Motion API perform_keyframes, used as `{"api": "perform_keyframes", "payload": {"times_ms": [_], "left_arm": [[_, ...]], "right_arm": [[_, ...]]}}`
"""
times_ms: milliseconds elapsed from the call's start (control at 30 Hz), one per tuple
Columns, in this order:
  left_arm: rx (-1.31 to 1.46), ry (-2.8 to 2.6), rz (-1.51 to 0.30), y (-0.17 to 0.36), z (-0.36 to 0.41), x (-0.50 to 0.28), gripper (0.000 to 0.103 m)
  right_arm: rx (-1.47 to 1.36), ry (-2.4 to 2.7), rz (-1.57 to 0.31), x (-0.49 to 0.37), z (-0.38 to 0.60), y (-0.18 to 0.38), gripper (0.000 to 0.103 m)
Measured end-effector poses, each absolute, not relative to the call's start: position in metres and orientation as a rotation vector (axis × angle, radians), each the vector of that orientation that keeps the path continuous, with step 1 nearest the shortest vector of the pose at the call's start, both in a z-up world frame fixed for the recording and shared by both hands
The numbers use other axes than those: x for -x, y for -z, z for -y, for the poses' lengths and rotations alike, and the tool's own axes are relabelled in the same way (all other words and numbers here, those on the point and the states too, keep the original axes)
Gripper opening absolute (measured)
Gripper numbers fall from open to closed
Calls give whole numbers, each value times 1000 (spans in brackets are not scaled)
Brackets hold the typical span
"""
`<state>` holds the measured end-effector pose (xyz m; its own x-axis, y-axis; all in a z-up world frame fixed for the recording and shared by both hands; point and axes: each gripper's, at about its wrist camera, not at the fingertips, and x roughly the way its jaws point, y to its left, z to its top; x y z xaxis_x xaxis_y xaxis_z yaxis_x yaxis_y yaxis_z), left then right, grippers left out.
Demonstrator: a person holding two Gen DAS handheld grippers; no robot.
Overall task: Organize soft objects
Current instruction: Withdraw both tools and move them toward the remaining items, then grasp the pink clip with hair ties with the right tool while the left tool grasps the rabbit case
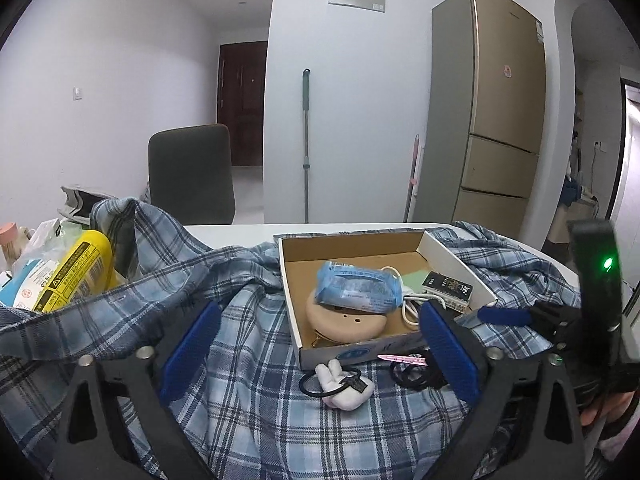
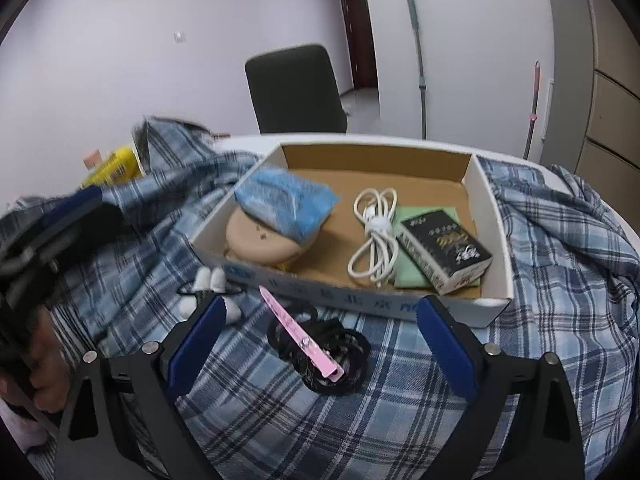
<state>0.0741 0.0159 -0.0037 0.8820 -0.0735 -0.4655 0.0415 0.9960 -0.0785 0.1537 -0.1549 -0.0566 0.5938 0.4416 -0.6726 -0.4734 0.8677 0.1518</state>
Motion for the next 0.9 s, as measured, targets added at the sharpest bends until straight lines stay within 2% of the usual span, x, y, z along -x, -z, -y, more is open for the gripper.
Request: {"api": "perform_keyframes", "payload": {"times_ms": [367, 433, 567, 833, 900], "left_arm": [[77, 59, -487, 1, -18, -73, 93], [80, 56, -488, 0, -18, -73, 93], [73, 52, -484, 0, -17, -73, 93], [77, 49, -485, 0, -19, -74, 92], [80, 58, -502, 1, -19, -75, 91]], "right_arm": [[133, -538, -889, -162, 135, 80, 65], [134, -528, -912, -165, 135, 84, 64], [126, -518, -934, -170, 135, 87, 49], [112, -517, -955, -173, 139, 89, 26], [119, -520, -961, -171, 138, 88, 23]]}}
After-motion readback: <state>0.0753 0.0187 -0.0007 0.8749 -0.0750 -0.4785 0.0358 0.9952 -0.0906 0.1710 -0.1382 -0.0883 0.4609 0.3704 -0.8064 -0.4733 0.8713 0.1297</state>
